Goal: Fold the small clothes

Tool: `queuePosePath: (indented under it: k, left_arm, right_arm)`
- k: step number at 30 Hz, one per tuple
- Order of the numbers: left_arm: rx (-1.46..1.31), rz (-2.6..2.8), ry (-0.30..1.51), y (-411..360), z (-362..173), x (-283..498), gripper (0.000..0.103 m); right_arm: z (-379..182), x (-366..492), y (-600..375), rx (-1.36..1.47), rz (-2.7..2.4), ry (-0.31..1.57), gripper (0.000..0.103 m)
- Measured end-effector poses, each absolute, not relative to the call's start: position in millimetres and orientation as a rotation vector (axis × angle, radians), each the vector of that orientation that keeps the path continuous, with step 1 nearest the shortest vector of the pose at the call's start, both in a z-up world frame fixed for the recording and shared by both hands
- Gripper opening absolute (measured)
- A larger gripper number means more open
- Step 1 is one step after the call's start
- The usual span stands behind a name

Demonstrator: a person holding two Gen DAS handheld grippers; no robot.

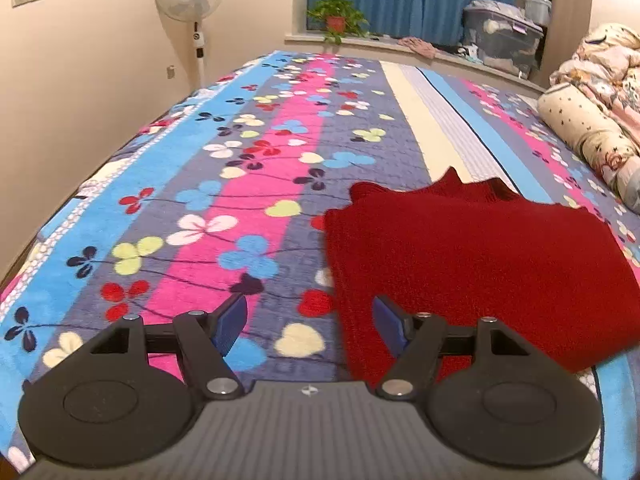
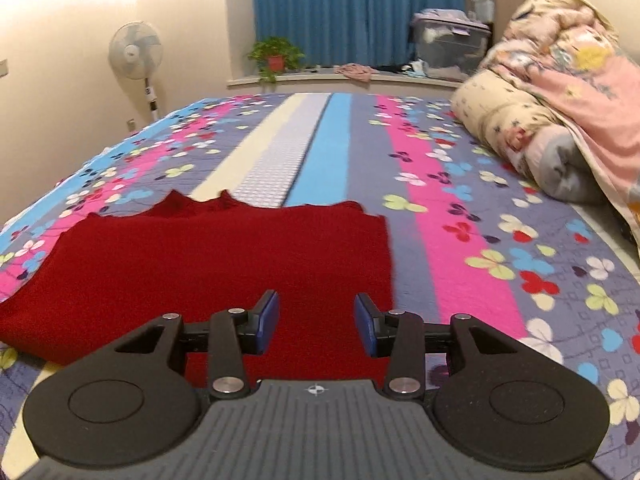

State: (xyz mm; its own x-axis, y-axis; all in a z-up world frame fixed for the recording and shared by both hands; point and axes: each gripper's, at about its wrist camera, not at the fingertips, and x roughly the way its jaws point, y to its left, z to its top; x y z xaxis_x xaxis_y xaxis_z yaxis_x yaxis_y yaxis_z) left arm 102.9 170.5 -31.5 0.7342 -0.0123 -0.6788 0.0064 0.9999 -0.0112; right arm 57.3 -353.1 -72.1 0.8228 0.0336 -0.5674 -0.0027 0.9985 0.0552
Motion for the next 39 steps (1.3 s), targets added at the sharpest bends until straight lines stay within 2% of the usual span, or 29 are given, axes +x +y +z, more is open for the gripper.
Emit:
queuePosePath:
  k: [9,21,23,25,27,33,36,39]
  left_arm:
    - [0.007,0.020,0.739,206,-31,84,0.075]
    - [-0.059,0.064,0.730,264,-29,61,0.076]
    - [-0.064,0.067,0.736,270,-30,59,0.076]
    - [-0.064,0.070,0.743,274,-32,57,0.076]
    - [-0.064,0.072,0.747,277,-34,56,0.076]
    - [-0.059,0.076,0.760,283,-38,54,0.076]
    - [-0.062,0.076,0.758,283,-38,54,0.076]
    - [-0.061,0.075,0.756,282,-37,55,0.076]
  right_arm:
    - [-88,88,-277,0.042,0.049,0.682,0.043]
    - [-102,82,-81,-0.173,0.474,0.641,0.043]
    - [-105,78,-52,-0.229,0.542,0.636,0.048]
    - [-111,75,-27,-0.302,0.597,0.643,0.063]
    - [-119,71,-5,-0.395,0.619,0.641,0.067]
    - [-139,76,32,-0.577,0.564,0.647,0.068]
    - [-142,78,30,-0.593,0.545,0.640,0.059]
    - [-140,79,26,-0.596,0.543,0.630,0.034]
